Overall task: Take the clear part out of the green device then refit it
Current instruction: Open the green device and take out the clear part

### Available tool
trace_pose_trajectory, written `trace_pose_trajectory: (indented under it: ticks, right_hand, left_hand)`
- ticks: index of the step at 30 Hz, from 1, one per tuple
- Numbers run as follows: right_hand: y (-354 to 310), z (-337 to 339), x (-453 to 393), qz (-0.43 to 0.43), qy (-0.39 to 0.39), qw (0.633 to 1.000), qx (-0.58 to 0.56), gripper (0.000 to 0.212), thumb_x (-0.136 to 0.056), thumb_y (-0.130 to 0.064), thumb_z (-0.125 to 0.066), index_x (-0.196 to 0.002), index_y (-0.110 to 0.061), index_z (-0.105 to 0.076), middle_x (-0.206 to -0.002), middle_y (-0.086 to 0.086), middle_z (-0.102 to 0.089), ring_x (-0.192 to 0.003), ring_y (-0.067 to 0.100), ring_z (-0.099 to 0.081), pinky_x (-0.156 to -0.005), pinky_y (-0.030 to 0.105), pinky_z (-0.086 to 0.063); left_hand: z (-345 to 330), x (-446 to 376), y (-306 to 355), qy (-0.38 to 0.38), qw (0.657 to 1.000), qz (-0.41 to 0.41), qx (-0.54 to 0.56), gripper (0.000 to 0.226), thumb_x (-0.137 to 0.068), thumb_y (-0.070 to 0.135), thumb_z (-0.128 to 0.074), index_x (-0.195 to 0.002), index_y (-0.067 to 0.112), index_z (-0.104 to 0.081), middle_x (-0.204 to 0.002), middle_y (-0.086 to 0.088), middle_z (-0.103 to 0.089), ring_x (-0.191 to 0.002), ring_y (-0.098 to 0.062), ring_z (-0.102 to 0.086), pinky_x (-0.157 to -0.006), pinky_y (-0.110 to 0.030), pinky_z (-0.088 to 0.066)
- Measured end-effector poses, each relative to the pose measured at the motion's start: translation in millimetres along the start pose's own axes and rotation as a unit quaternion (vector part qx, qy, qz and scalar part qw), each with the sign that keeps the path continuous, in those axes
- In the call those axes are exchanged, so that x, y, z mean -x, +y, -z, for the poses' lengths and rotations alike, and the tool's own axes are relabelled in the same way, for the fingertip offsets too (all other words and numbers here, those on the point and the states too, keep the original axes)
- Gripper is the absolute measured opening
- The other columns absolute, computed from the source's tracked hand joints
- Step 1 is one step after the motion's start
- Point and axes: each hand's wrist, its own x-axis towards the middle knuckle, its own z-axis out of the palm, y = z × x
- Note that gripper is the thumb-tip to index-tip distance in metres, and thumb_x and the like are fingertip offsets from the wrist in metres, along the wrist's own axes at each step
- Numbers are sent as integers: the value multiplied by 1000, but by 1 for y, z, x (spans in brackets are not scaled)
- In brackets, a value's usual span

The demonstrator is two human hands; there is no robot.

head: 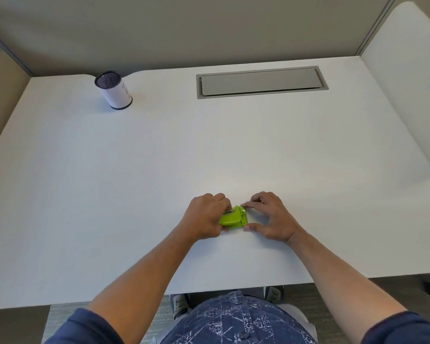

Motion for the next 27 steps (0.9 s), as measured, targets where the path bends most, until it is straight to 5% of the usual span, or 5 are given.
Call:
trace_pose_trajectory:
  ticks: [18,27]
  right_hand:
    - [0,0,1,23,18,1000,7,53,-72,-31,-86,-121,-30,-69,-108,-9,-54,-104,10,-47,-97,41,-42]
    - [-1,0,1,4,1,1000,-5,72,-67,-49,-88,-132,-33,-61,-114,-14,-51,-111,8,-46,-104,40,-39]
  left_hand:
    - [2,3,2,17,999,5,42,43,-76,49,-77,-113,34,-60,-107,13,-62,-93,-16,-58,-64,-29,-36]
    - [14,0,2,7,999,13,51,44,-76,47,-79,-114,33,-62,-110,13,-63,-95,-16,-58,-70,-33,-49]
